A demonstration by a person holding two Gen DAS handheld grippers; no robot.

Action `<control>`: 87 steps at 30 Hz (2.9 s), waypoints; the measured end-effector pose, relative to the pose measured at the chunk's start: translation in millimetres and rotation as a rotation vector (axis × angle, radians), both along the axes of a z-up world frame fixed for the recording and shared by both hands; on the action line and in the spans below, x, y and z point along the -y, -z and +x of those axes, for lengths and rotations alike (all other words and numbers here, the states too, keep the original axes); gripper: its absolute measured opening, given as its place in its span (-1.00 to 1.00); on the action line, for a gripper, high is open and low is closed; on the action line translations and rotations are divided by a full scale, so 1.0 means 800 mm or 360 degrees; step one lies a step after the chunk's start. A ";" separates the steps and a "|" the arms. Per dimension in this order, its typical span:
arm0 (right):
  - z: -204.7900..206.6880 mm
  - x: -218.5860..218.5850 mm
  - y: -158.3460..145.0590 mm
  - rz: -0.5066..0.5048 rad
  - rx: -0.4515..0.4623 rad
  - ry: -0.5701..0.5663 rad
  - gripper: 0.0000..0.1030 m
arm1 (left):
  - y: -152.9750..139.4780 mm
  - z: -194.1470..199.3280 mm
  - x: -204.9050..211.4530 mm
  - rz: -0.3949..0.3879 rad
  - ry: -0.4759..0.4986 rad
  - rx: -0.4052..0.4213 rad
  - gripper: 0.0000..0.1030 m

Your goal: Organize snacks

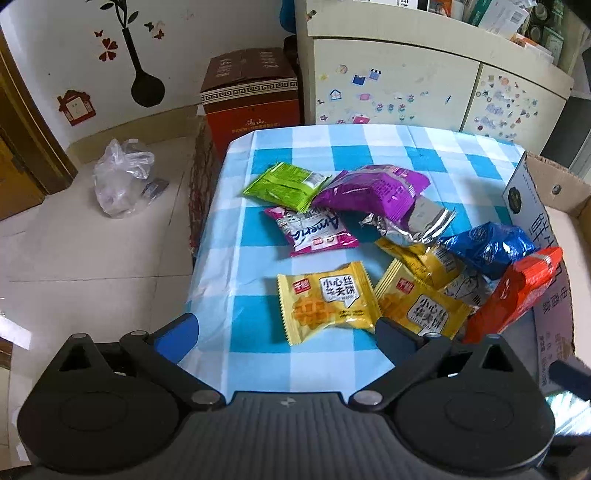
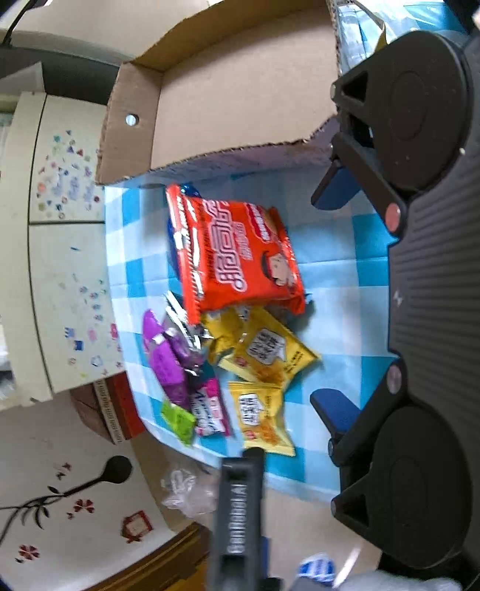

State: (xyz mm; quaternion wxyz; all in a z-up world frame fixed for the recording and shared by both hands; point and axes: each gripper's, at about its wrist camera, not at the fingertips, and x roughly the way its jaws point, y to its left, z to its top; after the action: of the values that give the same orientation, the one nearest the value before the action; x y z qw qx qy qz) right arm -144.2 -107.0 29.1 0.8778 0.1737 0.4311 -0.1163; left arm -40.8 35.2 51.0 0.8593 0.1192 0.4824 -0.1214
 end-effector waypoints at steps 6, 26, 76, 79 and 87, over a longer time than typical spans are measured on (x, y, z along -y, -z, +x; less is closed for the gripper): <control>0.000 0.012 0.002 0.0010 -0.0033 0.0076 0.98 | 0.000 -0.010 -0.003 0.0070 0.0011 0.0022 1.00; 0.037 0.006 -0.023 -0.0143 -0.0107 0.0036 0.98 | 0.010 -0.011 -0.003 0.0143 -0.0029 -0.0033 1.00; 0.044 0.011 -0.014 -0.0122 -0.0114 0.0024 0.99 | 0.013 -0.010 -0.001 0.0175 -0.0066 -0.0036 1.00; 0.043 0.013 -0.012 -0.0080 -0.0109 0.0019 0.99 | 0.016 -0.009 0.001 0.0180 -0.0061 -0.0042 1.00; 0.032 0.027 0.000 0.0007 -0.0138 0.0064 0.99 | 0.021 0.002 -0.006 0.0149 -0.0131 -0.0061 1.00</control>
State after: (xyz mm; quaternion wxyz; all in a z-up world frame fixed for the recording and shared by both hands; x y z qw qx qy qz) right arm -118.8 -128.6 29.4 0.8553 0.1790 0.4654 -0.1405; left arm -39.4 40.0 34.4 0.8476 0.1371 0.5084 -0.0655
